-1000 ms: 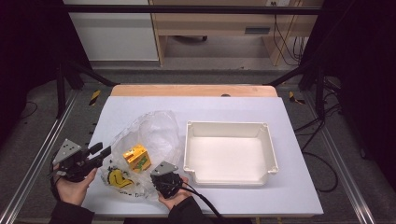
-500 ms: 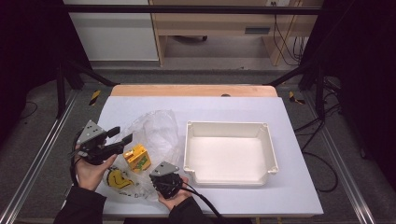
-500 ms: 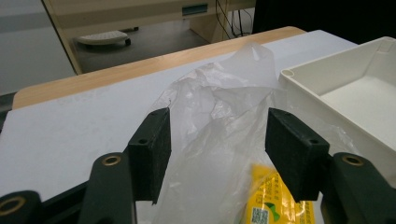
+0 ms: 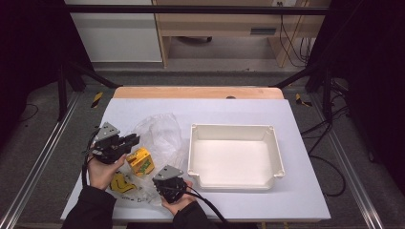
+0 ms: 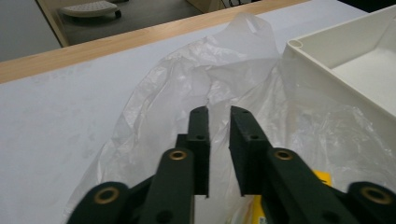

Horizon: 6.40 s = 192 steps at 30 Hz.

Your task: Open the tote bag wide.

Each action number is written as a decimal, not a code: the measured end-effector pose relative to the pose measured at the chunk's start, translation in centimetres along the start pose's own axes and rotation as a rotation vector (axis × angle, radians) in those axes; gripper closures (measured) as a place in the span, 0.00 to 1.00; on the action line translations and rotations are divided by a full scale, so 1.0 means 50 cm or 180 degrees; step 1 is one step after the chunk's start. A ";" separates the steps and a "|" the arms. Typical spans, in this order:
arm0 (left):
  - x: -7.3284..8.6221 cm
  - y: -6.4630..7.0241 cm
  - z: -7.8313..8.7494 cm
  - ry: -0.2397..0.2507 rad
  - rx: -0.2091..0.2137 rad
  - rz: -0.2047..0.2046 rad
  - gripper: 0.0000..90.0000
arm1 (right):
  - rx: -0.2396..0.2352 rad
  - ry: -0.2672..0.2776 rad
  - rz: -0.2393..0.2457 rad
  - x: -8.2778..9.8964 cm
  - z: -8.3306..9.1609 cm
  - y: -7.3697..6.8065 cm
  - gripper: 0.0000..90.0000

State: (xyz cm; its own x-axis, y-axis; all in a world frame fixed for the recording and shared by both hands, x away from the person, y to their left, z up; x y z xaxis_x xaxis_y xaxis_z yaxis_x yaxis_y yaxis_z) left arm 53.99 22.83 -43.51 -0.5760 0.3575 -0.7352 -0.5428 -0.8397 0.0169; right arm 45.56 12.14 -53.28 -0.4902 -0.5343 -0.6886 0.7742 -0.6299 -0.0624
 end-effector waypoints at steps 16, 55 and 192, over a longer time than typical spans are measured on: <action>0.031 -0.098 -0.053 -0.0204 -0.0352 0.0179 1.00 | 0.0027 -0.0038 0.0048 0.004 0.004 0.001 1.00; 0.128 -0.146 -0.142 -0.0770 -0.0377 0.0466 0.88 | 0.0082 -0.0144 -0.0026 0.021 -0.002 0.013 0.93; 0.091 0.021 0.132 0.0303 -0.0084 -0.0057 0.43 | 0.0228 0.0787 -0.0144 -0.055 0.267 0.159 0.36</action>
State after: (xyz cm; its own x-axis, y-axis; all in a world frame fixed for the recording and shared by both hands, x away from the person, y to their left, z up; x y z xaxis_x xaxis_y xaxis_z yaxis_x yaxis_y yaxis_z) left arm 46.76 26.26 -42.38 -0.5049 0.3331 -0.7963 -0.5354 -0.8445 -0.0138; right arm 47.71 1.10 -42.23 -0.4040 -0.3561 -0.8426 0.7190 -0.6930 -0.0518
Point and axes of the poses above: each handheld gripper's, and its own axes: z roughly backward along the jaws, x roughly out of its underside, y roughly to its right, the point moved 9 cm from there along -z, roughly forward along the jaws, and after that the axes turned 12 degrees about -y, right-handed, at the moved point
